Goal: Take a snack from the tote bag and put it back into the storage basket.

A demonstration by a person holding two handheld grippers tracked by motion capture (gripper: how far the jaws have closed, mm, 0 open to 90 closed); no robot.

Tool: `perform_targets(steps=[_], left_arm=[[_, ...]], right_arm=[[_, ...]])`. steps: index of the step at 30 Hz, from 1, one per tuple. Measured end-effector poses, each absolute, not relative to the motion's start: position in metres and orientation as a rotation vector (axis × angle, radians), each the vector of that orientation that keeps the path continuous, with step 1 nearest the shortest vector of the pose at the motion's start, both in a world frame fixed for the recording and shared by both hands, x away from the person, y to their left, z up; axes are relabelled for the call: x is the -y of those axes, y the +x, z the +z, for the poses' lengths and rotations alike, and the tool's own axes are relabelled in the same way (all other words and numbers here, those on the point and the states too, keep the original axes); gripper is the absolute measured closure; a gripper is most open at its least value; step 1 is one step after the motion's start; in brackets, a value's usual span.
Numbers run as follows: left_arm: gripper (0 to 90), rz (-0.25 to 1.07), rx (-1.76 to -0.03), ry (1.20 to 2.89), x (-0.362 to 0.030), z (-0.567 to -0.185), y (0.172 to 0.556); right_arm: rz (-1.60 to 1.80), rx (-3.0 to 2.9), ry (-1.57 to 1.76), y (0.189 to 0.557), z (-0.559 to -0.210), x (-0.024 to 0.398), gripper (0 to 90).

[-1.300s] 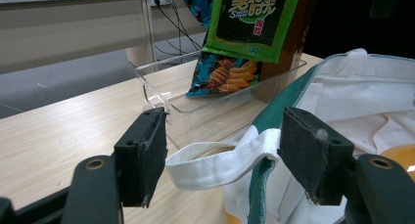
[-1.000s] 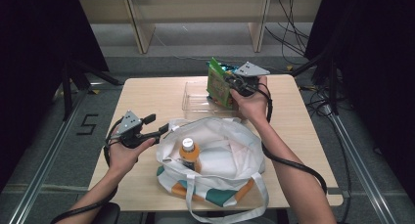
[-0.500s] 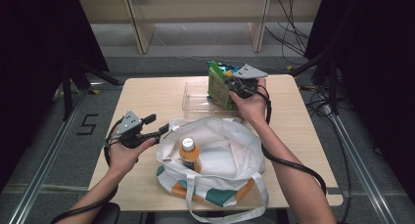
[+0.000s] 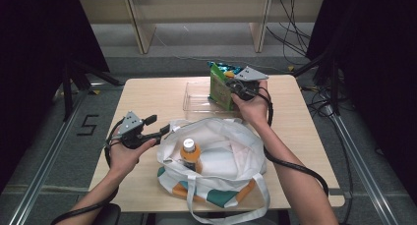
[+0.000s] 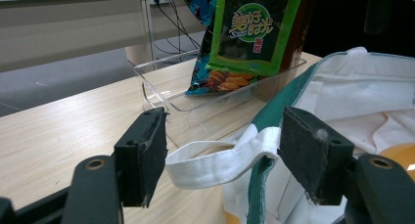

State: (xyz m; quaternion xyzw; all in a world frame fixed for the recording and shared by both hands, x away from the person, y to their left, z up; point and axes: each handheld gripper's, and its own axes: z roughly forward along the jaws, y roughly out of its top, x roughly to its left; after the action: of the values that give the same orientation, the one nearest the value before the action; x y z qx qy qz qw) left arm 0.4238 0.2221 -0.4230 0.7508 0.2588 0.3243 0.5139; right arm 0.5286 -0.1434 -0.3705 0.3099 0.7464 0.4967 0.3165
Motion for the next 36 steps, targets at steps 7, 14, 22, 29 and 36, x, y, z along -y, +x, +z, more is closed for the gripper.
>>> perform_targets(steps=[7,14,22,29,36], left_arm=[[33.7,0.779,-0.622,1.806,-0.222,-0.423,0.424],[33.7,0.779,-0.622,1.804,-0.222,-0.423,0.423],[33.7,0.78,-0.623,1.806,-0.222,-0.423,0.423],[33.7,0.781,-0.624,1.805,-0.222,-0.423,0.423],[33.7,0.781,-0.624,1.806,-0.222,-0.423,0.424]], right_arm=[[1.314,-1.972,0.792,0.53,-0.372,0.147,90.0],[1.309,-1.966,0.813,0.527,-0.372,0.148,90.0],[1.283,-2.004,0.817,0.527,-0.373,0.152,90.0],[1.258,-2.036,0.812,0.526,-0.381,0.15,90.0],[1.251,-2.046,0.844,0.525,-0.388,0.149,90.0]])
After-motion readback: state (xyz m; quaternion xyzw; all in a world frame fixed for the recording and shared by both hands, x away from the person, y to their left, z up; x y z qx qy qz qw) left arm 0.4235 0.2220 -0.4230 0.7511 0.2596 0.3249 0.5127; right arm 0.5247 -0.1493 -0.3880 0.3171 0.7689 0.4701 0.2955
